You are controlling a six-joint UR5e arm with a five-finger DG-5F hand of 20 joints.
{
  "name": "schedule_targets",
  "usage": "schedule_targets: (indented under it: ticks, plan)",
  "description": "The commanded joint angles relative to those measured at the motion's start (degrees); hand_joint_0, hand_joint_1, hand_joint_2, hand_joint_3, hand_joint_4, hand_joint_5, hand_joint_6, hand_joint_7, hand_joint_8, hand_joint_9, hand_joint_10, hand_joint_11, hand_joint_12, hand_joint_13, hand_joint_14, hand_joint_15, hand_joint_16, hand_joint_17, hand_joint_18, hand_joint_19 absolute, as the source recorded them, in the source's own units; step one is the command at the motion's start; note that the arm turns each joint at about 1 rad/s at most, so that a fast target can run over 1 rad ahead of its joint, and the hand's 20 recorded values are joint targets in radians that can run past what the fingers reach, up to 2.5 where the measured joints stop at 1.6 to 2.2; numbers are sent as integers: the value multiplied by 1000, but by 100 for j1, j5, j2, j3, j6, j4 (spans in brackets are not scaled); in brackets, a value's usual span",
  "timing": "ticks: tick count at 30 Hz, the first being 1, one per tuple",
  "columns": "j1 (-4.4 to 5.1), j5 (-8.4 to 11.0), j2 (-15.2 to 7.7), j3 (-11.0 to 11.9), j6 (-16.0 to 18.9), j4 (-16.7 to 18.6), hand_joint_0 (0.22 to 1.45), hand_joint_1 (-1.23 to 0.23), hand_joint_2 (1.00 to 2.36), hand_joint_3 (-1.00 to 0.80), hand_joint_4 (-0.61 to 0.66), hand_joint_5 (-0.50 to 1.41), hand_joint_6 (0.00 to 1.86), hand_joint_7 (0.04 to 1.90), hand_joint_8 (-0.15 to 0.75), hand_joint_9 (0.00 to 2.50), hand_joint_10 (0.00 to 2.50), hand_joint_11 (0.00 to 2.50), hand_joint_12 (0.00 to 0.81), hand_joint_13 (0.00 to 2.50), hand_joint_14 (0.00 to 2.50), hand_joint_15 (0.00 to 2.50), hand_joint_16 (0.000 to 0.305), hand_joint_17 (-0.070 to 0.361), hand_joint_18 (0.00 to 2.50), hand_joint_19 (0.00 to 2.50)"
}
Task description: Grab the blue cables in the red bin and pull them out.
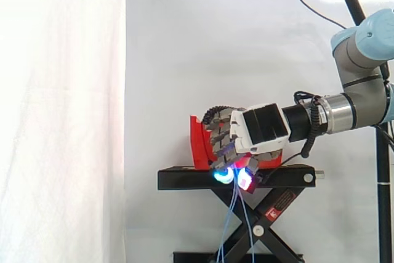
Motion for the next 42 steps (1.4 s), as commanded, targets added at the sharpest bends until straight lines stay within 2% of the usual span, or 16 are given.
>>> schedule_targets:
  ticks: [1,12,22,29,32,42]
  plan:
    - [0,-4,9,2,2,6,775,-990,1000,-1000,59,1047,9,879,255,1042,27,1268,389,731,24,643,53,120,608,639]
    - [17,5,0,2,-7,-3,769,-955,1000,-1000,59,1108,0,999,259,1068,28,1266,388,743,25,644,53,120,622,636]
    - [17,5,0,-6,-7,-3,773,-911,1000,-1000,49,1117,29,1005,263,1089,28,1284,388,761,23,634,53,118,639,635]
    - [26,5,0,2,-16,-12,813,-843,1000,-1000,42,1092,216,944,257,1098,28,1285,379,771,22,632,50,114,646,631]
    - [35,5,0,2,-7,-12,857,-811,1000,-1000,29,1089,256,935,245,1108,28,1277,375,774,24,629,49,110,644,634]
    - [44,-30,9,2,2,-20,878,-790,1000,-1000,65,1077,349,917,252,1122,28,1273,374,799,23,617,48,109,669,625]
